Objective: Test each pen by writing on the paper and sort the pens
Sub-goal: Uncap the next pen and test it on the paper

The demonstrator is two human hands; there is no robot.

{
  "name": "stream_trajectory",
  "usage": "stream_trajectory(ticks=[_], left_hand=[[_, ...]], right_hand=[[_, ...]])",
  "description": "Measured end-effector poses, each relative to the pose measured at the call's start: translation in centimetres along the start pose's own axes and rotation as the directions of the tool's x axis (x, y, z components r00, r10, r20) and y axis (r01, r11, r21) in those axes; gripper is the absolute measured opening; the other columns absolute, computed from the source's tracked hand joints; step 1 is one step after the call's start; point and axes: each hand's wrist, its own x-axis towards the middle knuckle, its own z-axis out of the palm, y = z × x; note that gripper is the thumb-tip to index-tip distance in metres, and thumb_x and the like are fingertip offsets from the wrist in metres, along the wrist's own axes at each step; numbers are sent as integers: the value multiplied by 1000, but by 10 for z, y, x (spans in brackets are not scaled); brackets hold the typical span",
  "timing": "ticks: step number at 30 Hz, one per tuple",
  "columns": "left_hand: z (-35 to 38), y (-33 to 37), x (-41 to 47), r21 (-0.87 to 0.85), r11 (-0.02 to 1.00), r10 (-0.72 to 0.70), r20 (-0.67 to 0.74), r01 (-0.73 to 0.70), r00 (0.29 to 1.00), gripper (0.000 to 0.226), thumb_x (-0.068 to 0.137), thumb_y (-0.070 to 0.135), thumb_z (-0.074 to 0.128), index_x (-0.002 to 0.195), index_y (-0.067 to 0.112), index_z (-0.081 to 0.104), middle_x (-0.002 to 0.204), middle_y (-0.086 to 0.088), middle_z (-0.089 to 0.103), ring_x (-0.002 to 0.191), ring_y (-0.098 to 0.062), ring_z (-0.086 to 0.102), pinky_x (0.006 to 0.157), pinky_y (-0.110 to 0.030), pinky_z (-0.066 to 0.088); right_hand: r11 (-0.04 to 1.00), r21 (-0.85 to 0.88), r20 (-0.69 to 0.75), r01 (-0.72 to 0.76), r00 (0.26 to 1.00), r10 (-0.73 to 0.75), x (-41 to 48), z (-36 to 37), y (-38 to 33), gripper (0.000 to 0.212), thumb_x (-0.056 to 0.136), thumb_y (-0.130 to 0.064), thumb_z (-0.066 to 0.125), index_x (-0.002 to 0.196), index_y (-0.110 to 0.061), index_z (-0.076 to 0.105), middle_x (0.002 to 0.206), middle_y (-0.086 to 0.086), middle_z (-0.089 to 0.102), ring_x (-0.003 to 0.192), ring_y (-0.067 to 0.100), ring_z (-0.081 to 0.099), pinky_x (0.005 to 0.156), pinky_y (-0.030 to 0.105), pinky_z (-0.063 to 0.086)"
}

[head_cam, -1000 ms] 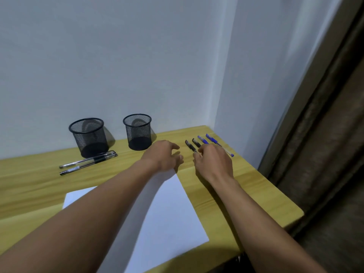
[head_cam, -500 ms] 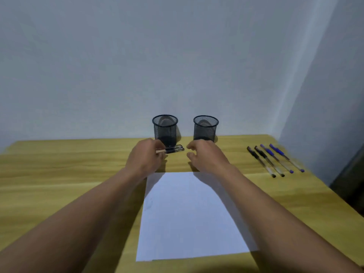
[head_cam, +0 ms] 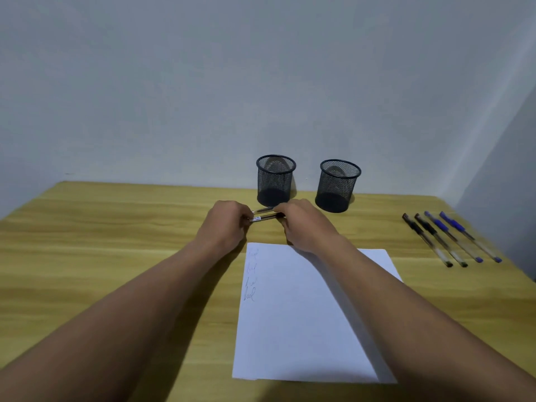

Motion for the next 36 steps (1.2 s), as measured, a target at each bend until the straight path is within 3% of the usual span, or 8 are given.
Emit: stream_trajectory(ticks=[8, 15, 17, 20, 22, 25, 30, 36], left_hand=[[-13, 3, -4, -58, 994, 90, -56, -93, 994, 23, 82, 3, 67, 102, 13, 76, 92, -6, 70, 83, -24, 62, 76, -40, 52], [-33, 36, -9, -384, 923, -130, -369, -23, 920, 35, 92, 21, 65, 127, 22, 61, 107, 7, 67, 93, -7, 62, 80, -22, 50], [-36, 48, -14, -474, 880, -199, -304, 34, 932, 28, 92, 25, 64, 120, 21, 66, 98, 8, 70, 90, -4, 65, 76, -16, 50], [-34, 58, -20, -536, 839, -182, -112, 95, 977, 21, 92, 31, 63, 108, 21, 74, 95, 8, 74, 90, -5, 67, 84, -26, 55], [-33, 63, -24, -629, 767, -150, 15, 126, 988, 20, 92, 35, 64, 102, 23, 76, 94, 3, 76, 91, -13, 71, 84, -34, 58], [-39, 70, -30, -759, 634, -127, 90, 151, 988, 14, 92, 19, 67, 103, 14, 75, 95, -9, 76, 93, -26, 72, 80, -34, 60], [-56, 76, -35, -847, 513, -127, 82, 137, 988, 21, 87, -2, 69, 108, -1, 72, 94, -12, 75, 77, -10, 71, 72, -19, 57], [-73, 66, -38, -807, 579, -138, 42, 115, 990, 15, 86, 0, 71, 100, 2, 76, 87, -11, 76, 73, -15, 70, 74, -21, 58]], right_hand=[[992, -128, -57, 12, 998, -19, -5, -8, -4, 21, 97, -11, 55, 111, -14, 69, 110, 7, 62, 108, 30, 52, 82, 40, 45], [954, 262, -188, -146, 962, 199, -25, -49, -11, 15, 90, -17, 57, 99, -13, 69, 94, 5, 70, 88, 26, 63, 74, 36, 51], [821, 530, -188, -213, 915, 358, -31, -60, -17, 8, 86, -16, 62, 90, -13, 68, 77, -1, 70, 69, 14, 63, 67, 31, 50], [442, 879, -65, -180, 872, 485, -41, -71, -27, 3, 88, -7, 65, 90, -8, 67, 78, 6, 70, 68, 16, 65, 65, 32, 55], [171, 975, 38, -142, 865, 500, -51, -76, -33, 11, 91, 1, 63, 92, -10, 65, 83, 10, 69, 73, 16, 68, 66, 28, 57], [-46, 993, 118, -109, 871, 477, -63, -79, -38, 13, 92, 3, 63, 93, -10, 65, 84, 12, 71, 73, 16, 72, 72, 28, 60], [-143, 987, 128, -74, 898, 422, -75, -79, -43, 6, 92, -1, 70, 88, -6, 70, 78, 9, 73, 72, 13, 73, 73, 23, 62], [-167, 985, 105, -34, 893, 438, -75, -80, -56, 6, 89, 3, 72, 84, -1, 73, 74, 13, 74, 68, 17, 74, 74, 25, 64]])
